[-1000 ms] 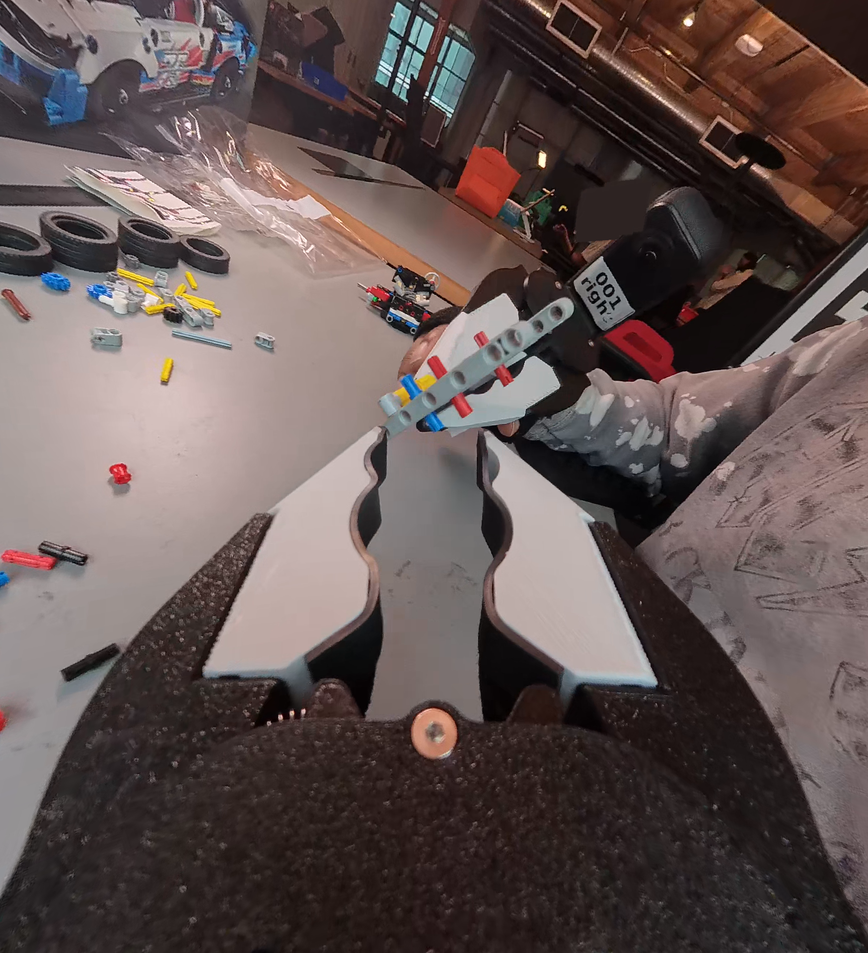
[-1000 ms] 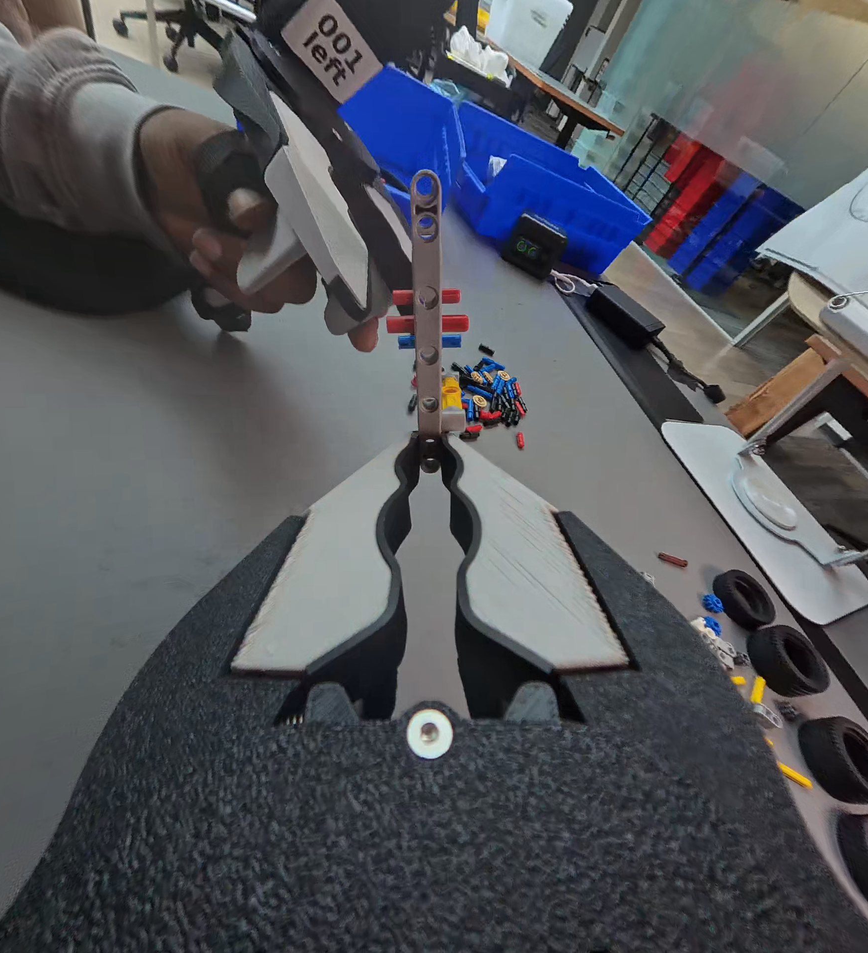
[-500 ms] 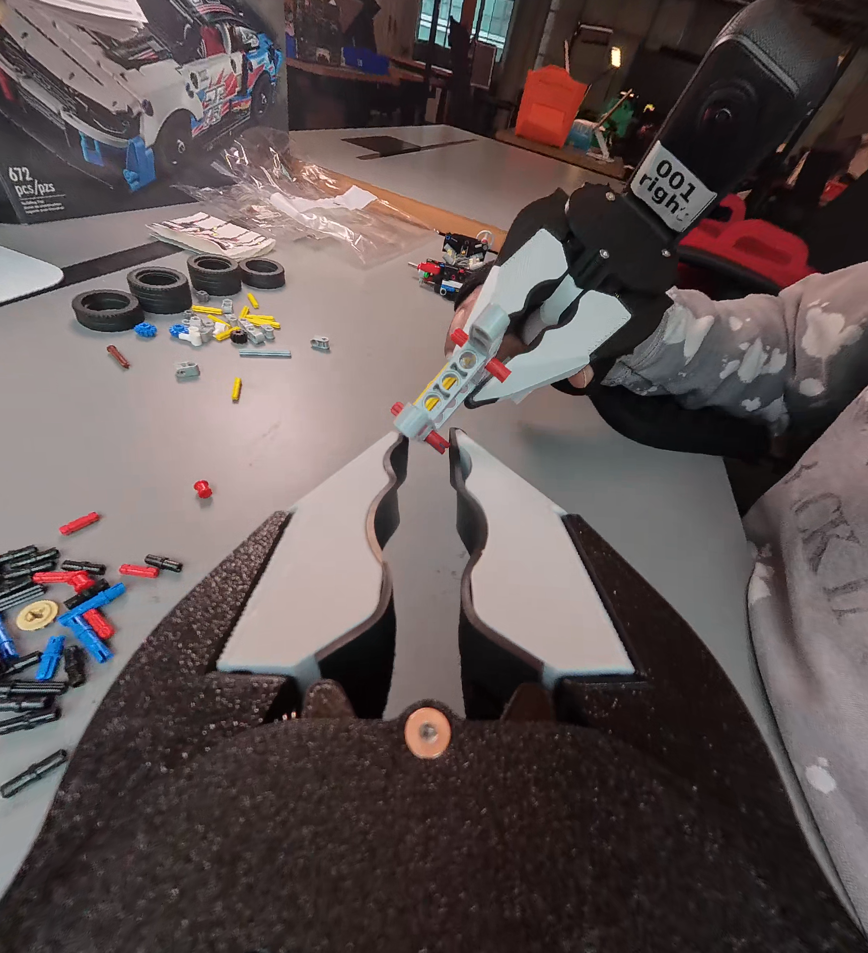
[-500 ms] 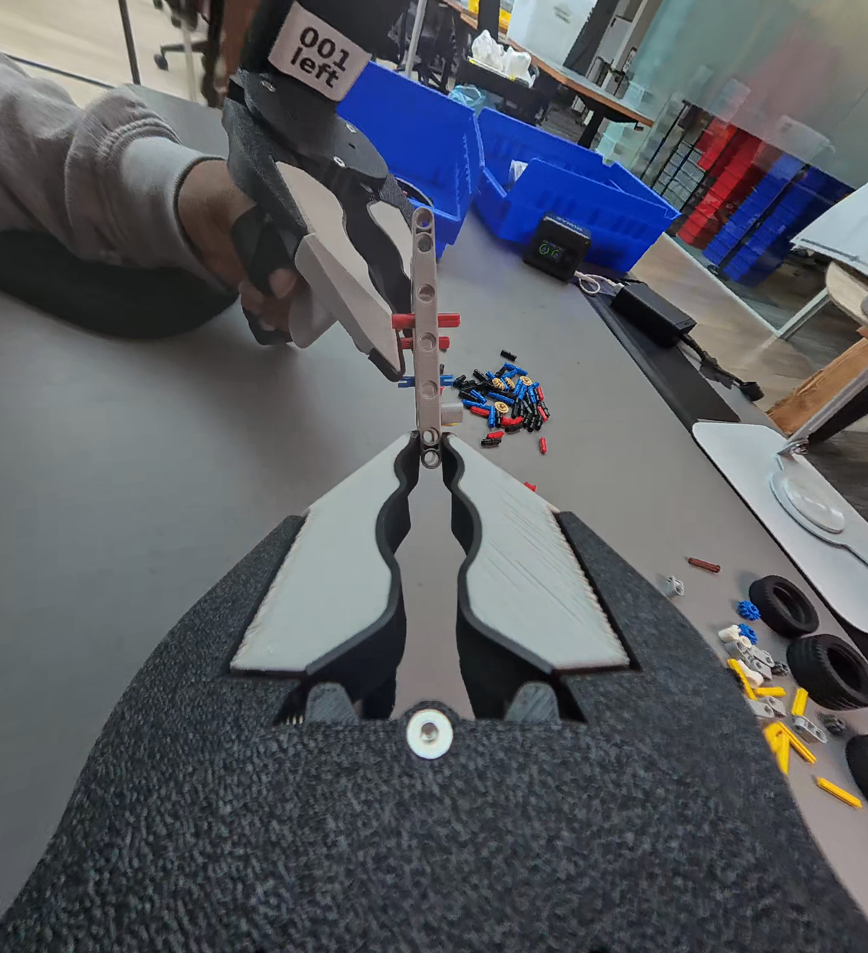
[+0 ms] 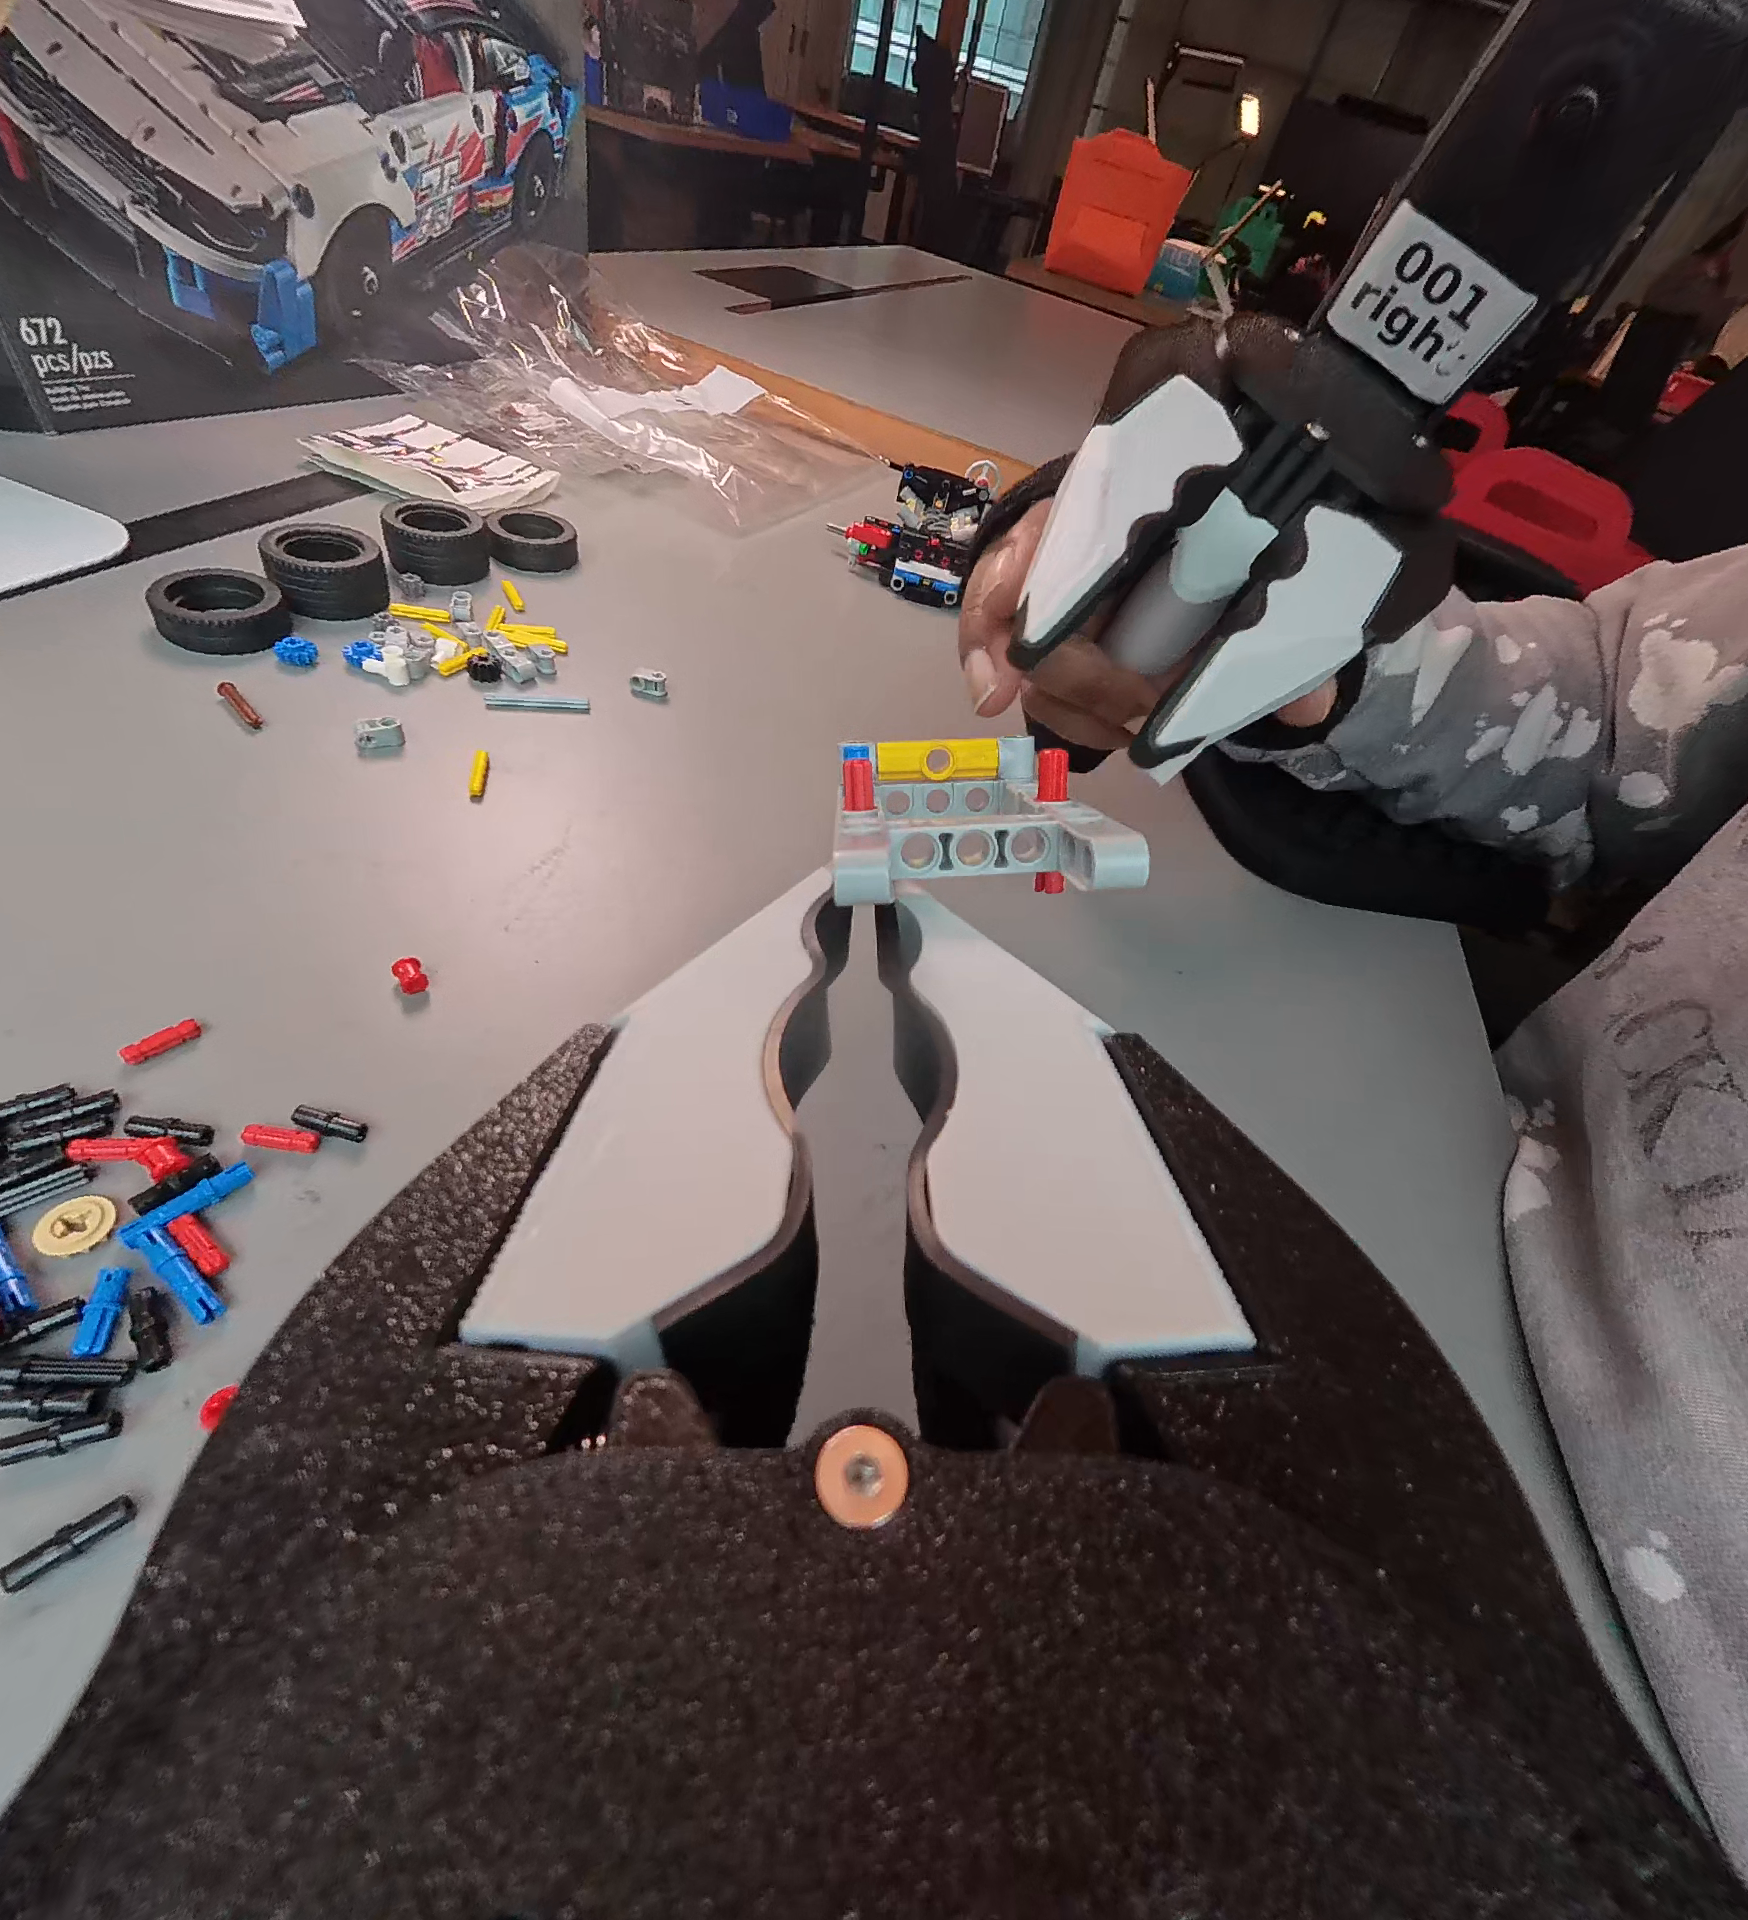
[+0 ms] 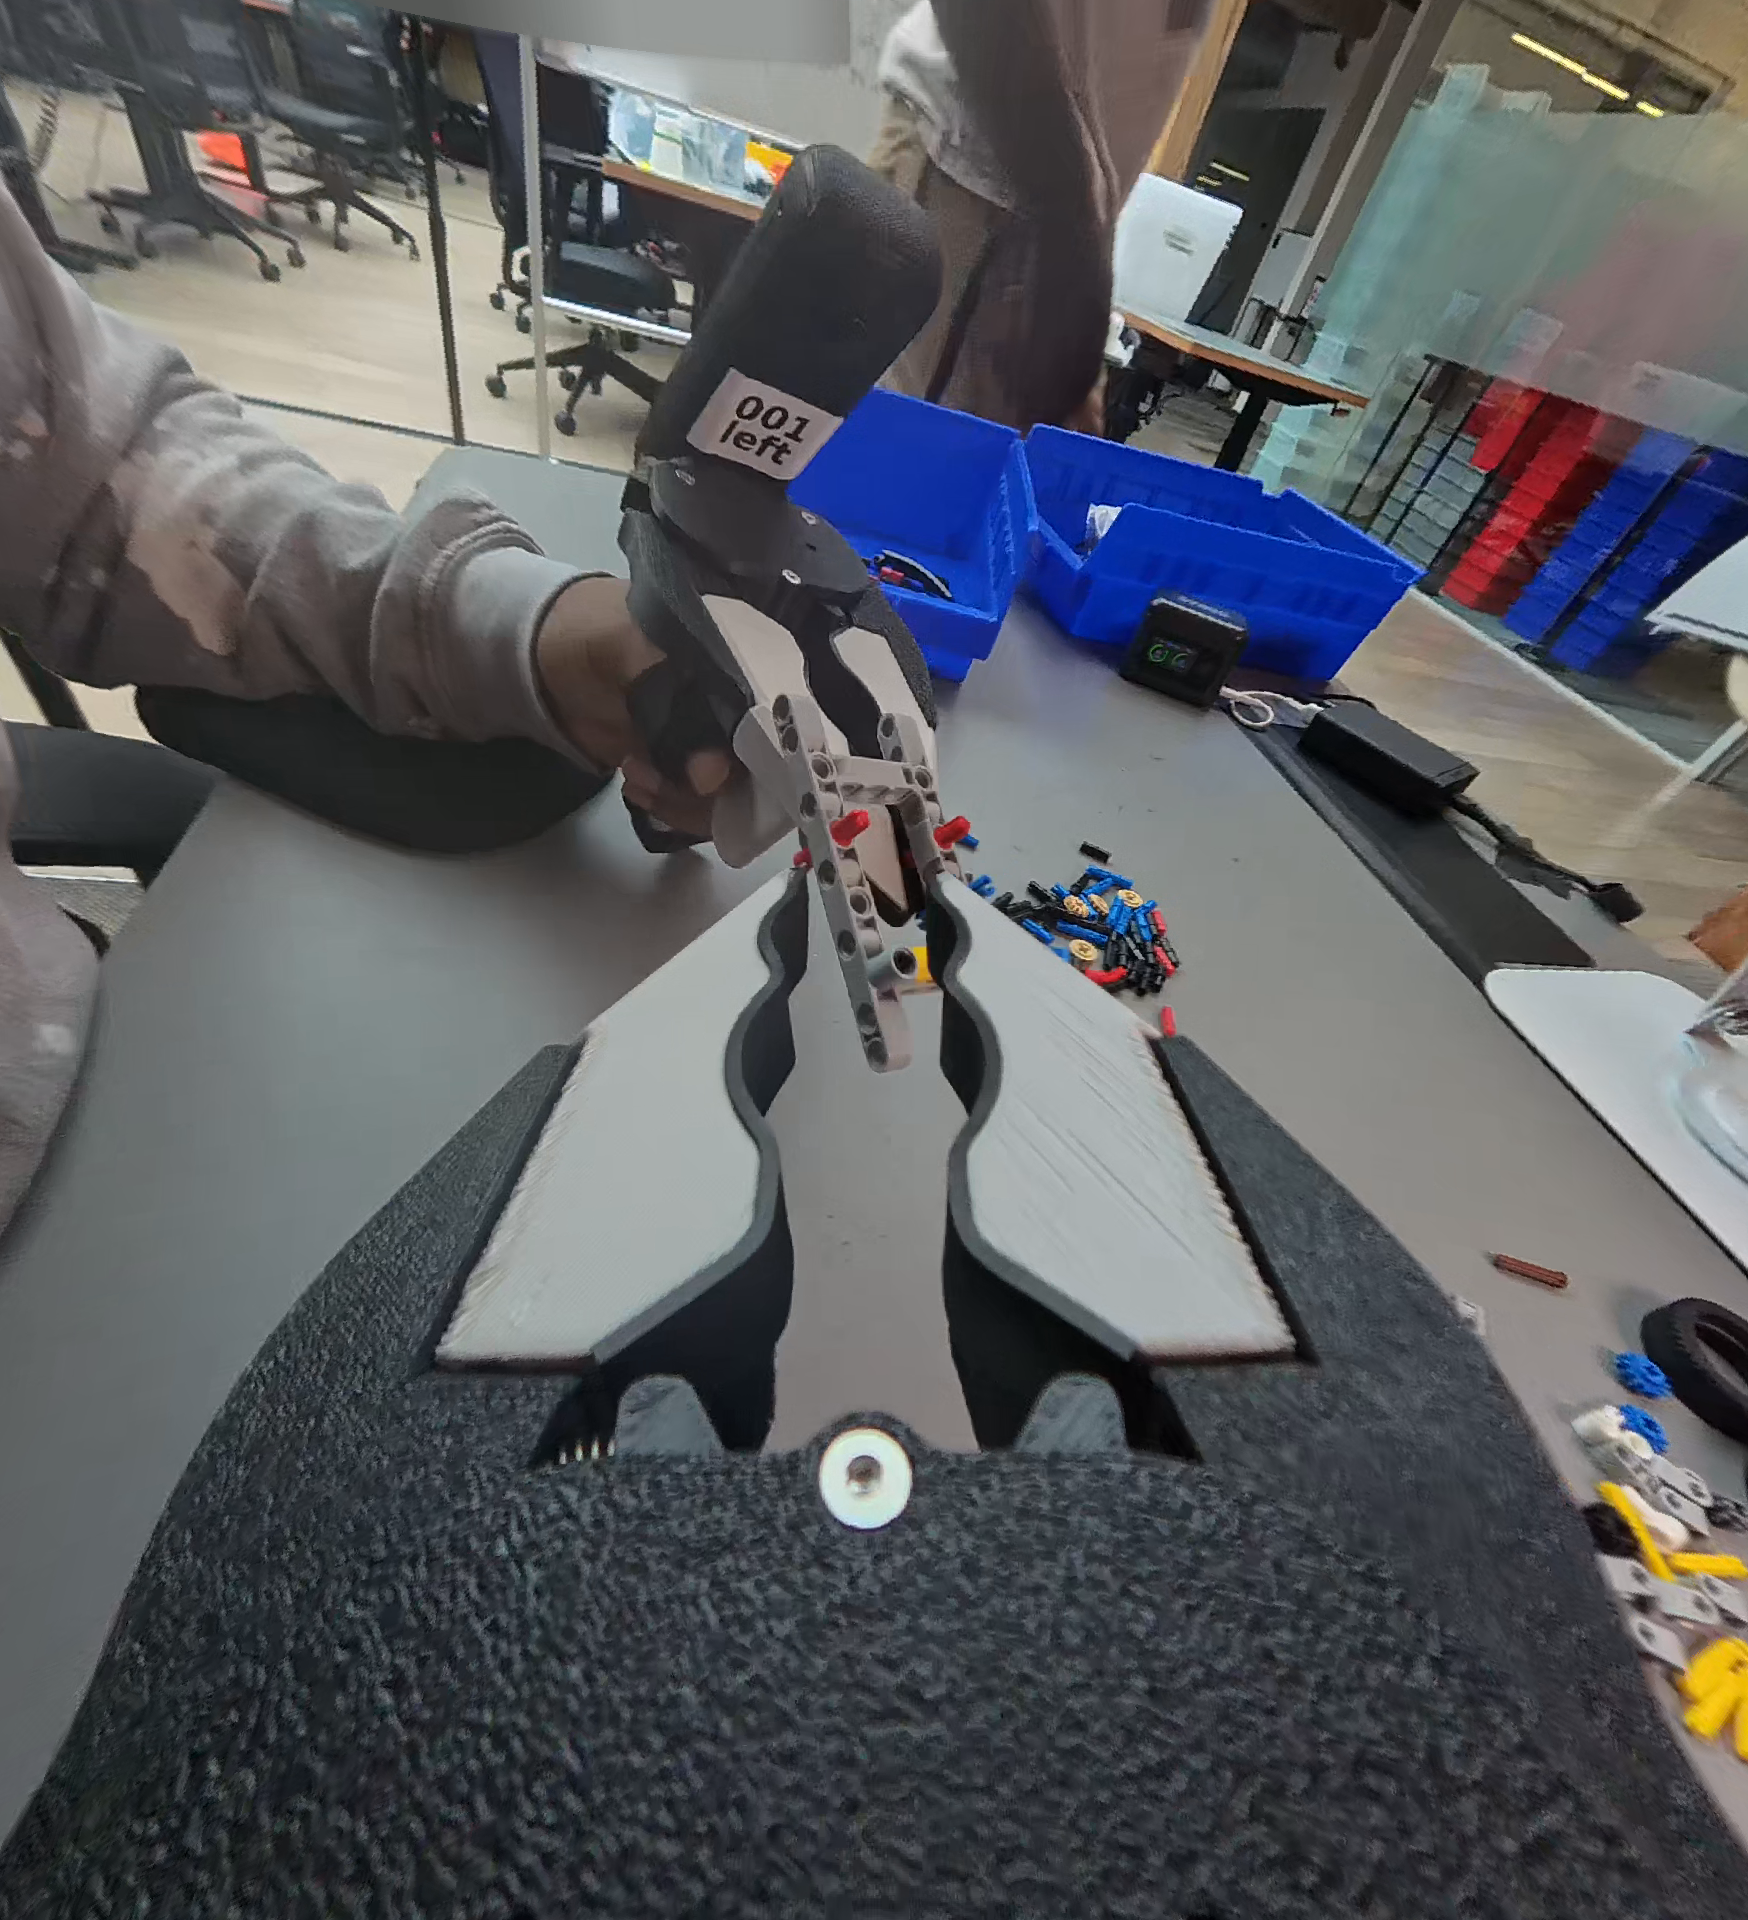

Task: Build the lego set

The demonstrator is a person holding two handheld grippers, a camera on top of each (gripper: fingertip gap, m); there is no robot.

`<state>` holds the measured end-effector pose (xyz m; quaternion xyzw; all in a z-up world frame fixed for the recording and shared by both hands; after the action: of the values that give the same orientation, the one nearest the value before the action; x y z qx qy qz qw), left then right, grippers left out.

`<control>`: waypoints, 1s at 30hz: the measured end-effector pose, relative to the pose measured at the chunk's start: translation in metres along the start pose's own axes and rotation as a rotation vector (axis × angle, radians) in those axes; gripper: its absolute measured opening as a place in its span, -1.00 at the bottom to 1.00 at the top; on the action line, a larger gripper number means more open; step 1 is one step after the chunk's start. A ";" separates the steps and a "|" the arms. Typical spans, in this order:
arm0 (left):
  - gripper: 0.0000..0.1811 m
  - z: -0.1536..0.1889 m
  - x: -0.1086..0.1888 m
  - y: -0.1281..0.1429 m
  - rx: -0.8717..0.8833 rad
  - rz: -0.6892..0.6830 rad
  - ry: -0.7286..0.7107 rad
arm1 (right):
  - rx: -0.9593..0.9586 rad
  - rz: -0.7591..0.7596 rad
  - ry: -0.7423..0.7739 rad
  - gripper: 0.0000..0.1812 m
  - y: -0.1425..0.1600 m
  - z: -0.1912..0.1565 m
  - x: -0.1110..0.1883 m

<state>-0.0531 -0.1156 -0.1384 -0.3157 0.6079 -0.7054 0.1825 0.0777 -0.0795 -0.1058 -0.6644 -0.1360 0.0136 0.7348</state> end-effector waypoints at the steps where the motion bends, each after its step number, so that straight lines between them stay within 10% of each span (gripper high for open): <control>1: -0.97 0.001 -0.001 0.001 -0.017 -0.014 -0.006 | -0.029 -0.003 -0.028 -0.77 0.000 -0.002 0.000; 25: -0.95 0.023 -0.012 0.010 -0.146 -0.121 0.062 | -0.224 -0.032 -0.256 -0.94 0.018 -0.016 -0.013; 30: -0.41 0.019 0.000 0.001 0.004 -0.013 0.159 | -0.365 0.055 -0.270 -0.94 0.012 -0.003 -0.007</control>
<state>-0.0405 -0.1295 -0.1385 -0.2620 0.6170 -0.7306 0.1298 0.0738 -0.0823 -0.1193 -0.7821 -0.2152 0.0977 0.5766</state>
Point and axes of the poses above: each gripper's, where its closed fingertips meet, x back along the fingers, y out of its underside, z = x × y across the jaws, the point moved 6 cm from there along x, back along the fingers, and after that the axes turned 9 degrees about -x, right-handed, at the moved point
